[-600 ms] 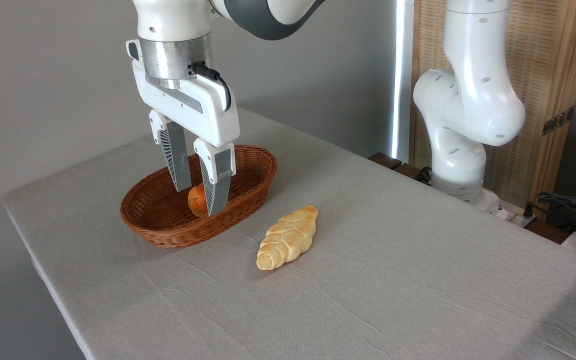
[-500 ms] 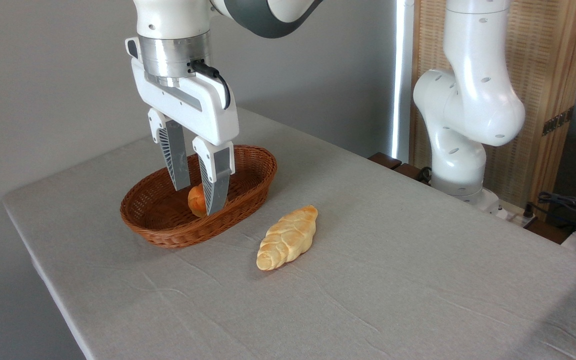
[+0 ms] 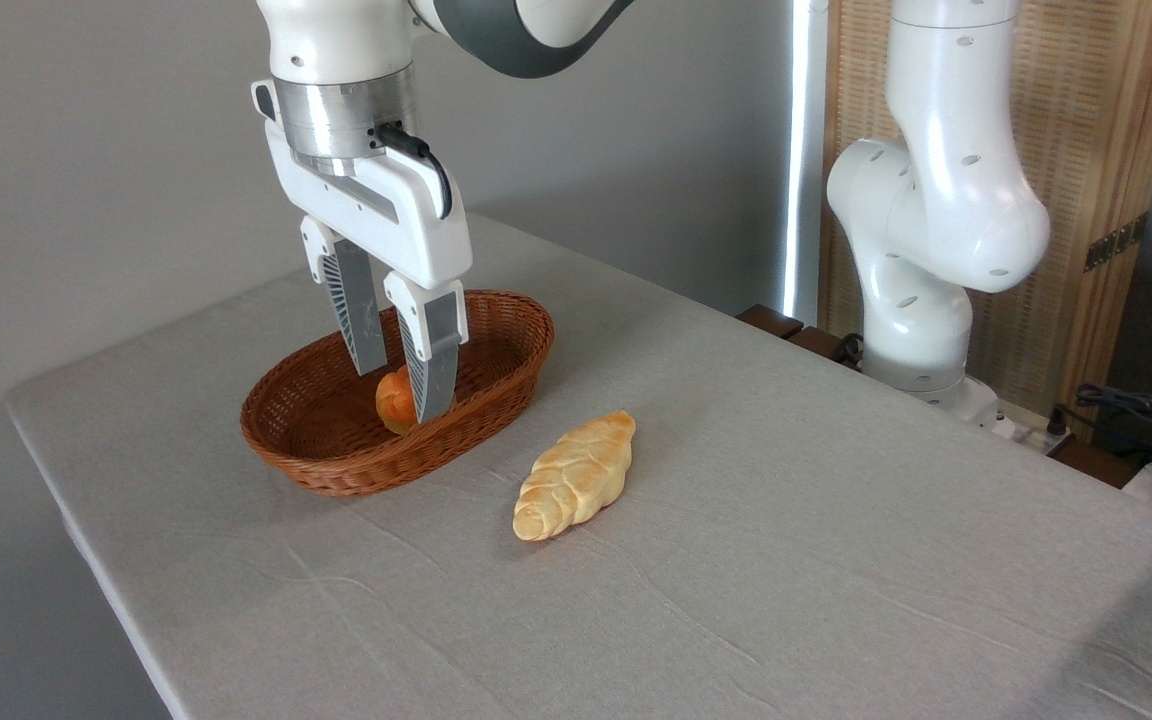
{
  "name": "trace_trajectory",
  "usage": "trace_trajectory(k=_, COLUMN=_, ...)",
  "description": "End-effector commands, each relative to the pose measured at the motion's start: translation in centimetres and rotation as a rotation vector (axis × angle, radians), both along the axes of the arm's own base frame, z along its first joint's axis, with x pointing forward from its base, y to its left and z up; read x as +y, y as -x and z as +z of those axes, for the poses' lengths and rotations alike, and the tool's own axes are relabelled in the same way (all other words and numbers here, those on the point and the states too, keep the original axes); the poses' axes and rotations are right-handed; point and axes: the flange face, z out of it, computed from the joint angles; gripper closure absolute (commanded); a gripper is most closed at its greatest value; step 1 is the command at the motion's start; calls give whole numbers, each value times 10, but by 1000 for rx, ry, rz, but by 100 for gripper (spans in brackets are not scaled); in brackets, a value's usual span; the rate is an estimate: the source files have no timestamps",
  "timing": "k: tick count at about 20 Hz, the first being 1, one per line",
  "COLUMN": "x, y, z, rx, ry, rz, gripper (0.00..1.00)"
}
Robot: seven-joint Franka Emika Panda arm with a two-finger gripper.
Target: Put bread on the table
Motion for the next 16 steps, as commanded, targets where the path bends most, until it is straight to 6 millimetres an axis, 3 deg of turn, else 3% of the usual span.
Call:
trace_trajectory(k=1, x=-3, y=-1, z=2, rx=11, ry=8, rz=3, gripper=0)
trace_trajectory(k=16, x=-7, y=-2, z=-2, rx=19, ry=8, rz=1, gripper=0)
